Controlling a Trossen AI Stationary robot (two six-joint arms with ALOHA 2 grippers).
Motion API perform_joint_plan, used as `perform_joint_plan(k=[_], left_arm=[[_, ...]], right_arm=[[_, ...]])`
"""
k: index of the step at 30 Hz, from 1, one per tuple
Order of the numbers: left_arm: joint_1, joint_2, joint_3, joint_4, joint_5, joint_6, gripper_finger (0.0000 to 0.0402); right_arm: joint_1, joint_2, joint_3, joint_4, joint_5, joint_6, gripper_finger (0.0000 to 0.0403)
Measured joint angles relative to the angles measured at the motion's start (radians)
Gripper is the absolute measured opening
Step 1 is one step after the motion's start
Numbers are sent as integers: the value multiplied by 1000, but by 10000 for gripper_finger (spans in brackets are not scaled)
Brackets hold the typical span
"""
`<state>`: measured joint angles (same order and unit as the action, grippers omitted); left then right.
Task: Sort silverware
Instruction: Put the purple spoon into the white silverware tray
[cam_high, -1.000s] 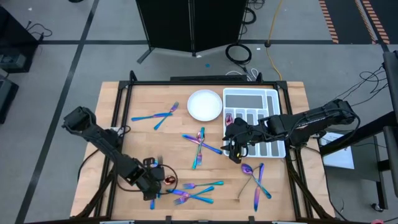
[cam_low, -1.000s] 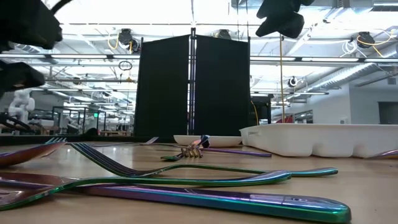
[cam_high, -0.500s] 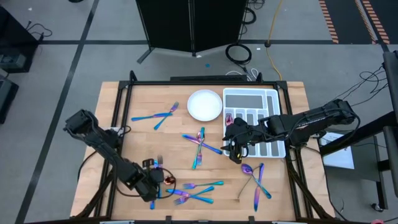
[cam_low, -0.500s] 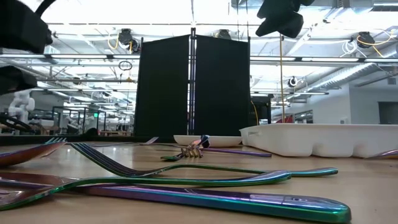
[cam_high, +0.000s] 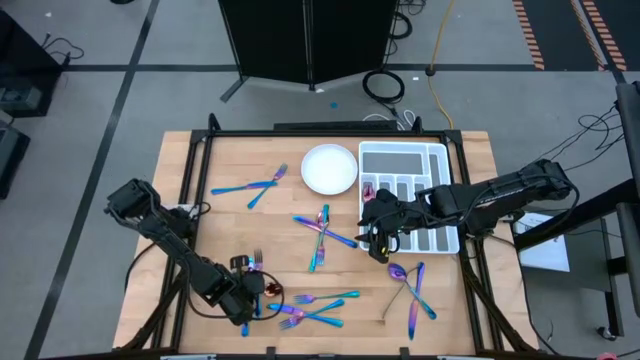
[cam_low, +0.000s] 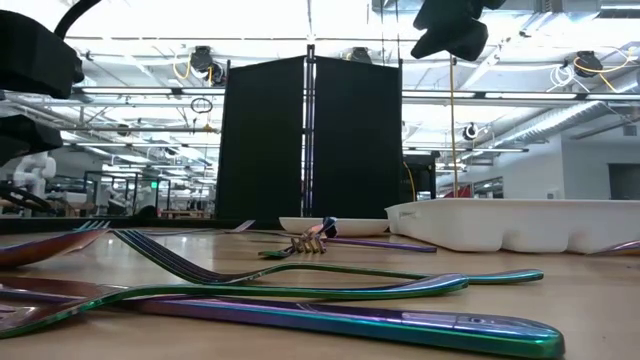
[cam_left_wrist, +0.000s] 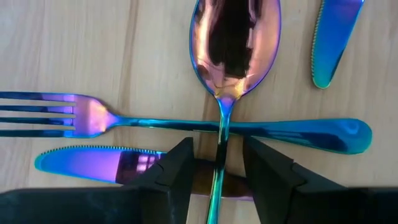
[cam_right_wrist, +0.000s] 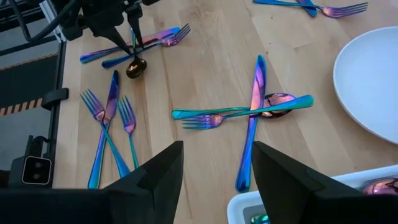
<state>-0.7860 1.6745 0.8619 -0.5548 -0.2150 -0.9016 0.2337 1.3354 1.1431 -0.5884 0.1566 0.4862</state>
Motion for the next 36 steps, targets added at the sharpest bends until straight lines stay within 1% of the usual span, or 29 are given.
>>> perform_joint_plan(k=[12,20,24,26,29,32,34,36], left_arm=[[0,-5,-1,-2,-1,-6,11],[0,-67,-3,-9,5,-6,2],[3,-139,-3,-9,8,-7,1],[16,-186,-3,-10,12,-44,1],[86,-253,-3,-11,5,-215,1],[194,-296,-3,41,-1,-338,0],[273,-308,-3,101,-6,-374,0],[352,-307,-3,210,-21,-371,0]], right_arm=[[0,0,0,0,0,9,183],[0,0,0,1,0,10,183],[-1,0,0,2,0,3,183],[-1,0,0,2,0,3,183],[-1,0,0,2,0,2,183],[-1,-8,-1,-5,13,9,183],[-5,-26,-1,-26,46,33,183],[-5,-57,-1,-70,100,56,183]])
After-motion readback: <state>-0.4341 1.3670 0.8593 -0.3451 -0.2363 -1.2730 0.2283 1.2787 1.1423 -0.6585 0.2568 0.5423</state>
